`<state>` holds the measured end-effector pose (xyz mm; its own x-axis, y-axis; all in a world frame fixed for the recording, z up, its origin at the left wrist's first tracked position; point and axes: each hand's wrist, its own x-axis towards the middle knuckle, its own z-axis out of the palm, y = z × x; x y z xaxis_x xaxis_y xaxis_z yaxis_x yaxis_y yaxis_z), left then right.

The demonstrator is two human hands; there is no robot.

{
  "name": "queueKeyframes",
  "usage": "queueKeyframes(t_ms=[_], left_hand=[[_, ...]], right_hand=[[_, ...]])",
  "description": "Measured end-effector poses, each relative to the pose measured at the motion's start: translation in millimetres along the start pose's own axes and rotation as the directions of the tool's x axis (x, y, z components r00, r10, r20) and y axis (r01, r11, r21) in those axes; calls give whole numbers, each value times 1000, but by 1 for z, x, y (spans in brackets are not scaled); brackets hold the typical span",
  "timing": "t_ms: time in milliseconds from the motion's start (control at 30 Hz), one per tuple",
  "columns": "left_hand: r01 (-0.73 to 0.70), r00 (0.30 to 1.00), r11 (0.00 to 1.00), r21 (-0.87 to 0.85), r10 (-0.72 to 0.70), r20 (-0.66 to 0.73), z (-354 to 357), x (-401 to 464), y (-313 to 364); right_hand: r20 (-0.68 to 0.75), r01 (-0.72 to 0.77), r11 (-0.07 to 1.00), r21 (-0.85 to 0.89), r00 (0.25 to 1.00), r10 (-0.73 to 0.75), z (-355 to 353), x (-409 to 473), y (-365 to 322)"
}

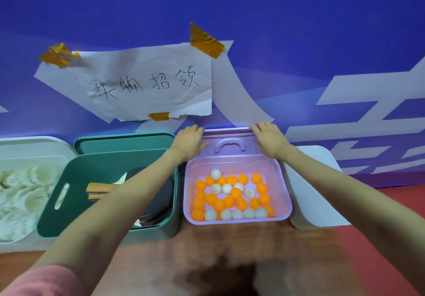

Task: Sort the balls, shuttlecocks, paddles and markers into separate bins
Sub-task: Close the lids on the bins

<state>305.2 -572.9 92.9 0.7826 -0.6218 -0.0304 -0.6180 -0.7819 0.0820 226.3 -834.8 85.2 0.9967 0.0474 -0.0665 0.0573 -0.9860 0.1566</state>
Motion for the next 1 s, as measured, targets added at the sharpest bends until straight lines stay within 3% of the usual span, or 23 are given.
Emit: queueKeyframes(t_ms=[100, 267, 400, 567, 733, 867, 1000], left_hand=[[-22, 998, 1000, 13, 23, -61, 6, 3, -3], [-56, 997, 995, -81, 50, -65, 11, 7, -7], [-36, 995, 990, -139, 22, -101, 9, 3, -5], [-93, 956, 978, -188, 35, -291, -7, -7, -1], [-164, 914, 967, -194, 75, -399, -25, -26, 2], [-206, 928, 957, -203, 126, -350, -27, -53, 9], [-258, 935, 950, -175, 200, -294, -11, -91, 18]], right_hand=[[-52, 33, 999, -41, 998, -35, -2, 6, 3], [52, 49, 998, -33, 998, -47, -8, 12, 3], [13, 30, 999, -11, 999, -30, -14, 9, 2], [-208, -31, 999, 43, 977, 39, -24, -2, 6], [-398, 45, 991, 126, 917, 9, -37, -24, 10], [-465, 133, 985, 110, 883, -68, -33, -53, 7], [-432, 253, 944, 213, 891, -141, -18, -95, -3]])
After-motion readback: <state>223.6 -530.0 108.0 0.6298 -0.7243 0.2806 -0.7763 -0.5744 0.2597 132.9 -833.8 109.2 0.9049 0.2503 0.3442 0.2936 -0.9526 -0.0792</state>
